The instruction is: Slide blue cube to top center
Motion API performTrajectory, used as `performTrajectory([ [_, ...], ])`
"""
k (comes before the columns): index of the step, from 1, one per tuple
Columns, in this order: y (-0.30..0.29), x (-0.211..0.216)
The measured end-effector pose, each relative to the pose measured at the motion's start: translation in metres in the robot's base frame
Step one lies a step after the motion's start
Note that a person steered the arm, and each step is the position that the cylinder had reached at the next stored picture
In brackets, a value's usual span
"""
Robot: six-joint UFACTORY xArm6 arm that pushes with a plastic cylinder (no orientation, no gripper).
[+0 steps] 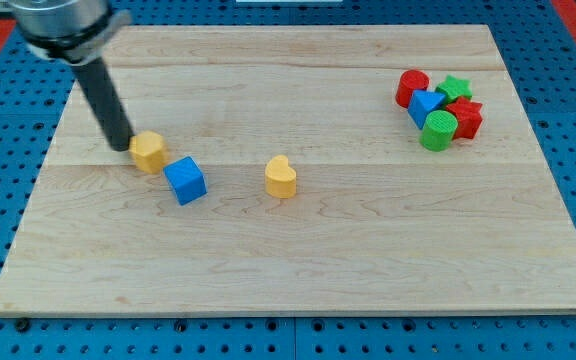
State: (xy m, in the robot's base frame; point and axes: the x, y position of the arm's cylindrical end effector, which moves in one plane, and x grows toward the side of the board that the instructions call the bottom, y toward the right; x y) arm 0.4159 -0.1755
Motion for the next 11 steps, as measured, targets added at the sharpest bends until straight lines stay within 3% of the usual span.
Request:
performTrajectory([
  [1,0.05,0.008],
  [2,0.049,0.027],
  [4,-0.035,0.04],
  [5,0.003,0.077],
  [6,0.105,0.077],
  [7,0.155,0.077],
  [9,0.122,0.12],
  [11,0.098,0.134],
])
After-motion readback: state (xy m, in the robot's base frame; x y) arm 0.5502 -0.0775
